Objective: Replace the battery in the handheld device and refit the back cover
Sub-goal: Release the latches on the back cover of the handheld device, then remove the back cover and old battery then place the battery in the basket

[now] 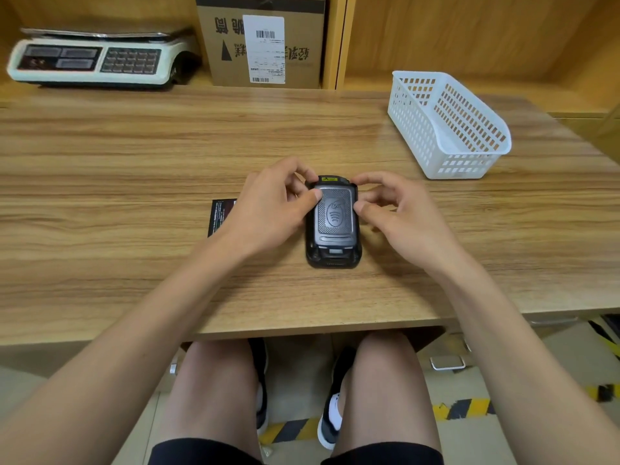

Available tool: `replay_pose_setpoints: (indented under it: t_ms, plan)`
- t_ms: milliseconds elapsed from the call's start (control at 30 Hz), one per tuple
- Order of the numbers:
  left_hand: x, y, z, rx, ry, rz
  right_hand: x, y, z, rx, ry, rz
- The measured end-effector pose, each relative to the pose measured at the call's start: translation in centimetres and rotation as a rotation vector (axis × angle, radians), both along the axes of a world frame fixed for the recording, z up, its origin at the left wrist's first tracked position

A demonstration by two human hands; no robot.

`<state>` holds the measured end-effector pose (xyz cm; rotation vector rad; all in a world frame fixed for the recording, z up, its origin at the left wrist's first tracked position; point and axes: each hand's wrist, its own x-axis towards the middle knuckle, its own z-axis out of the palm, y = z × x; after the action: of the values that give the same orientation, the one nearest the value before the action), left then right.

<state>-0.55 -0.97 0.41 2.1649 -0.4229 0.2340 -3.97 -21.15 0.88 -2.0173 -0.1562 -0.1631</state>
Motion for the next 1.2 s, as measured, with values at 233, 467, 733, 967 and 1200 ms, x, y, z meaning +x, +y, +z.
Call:
replay_pose_setpoints:
  t_ms: [233,467,733,967,1200]
  plan:
    - [-1.6,0.0,0.8,-0.096,-0.033,0.018,-1.4,0.1,0.1,0.128,0.064,-0.041]
    - [-3.1,-0.1,1.7,-0.181,-0.076,0.084,-2.0,0.6,1.0,0.364,0.045,-0.014]
    - [-4.2,-0.7,2.4,-0.299,-0.047,0.072,-2.0,2.2,2.5,0.433,-0.105,-0.058]
    - [-4.4,-1.2,2.2,-0.46,0.063,-0.072,-1.9,3.6,2.1,0.44,-0.117,0.014]
    - [-4.4,-0.8,2.3,-0.699,0.239,-0.176,-1.5,3.4,2.0,0.347,-0.134,-0.168]
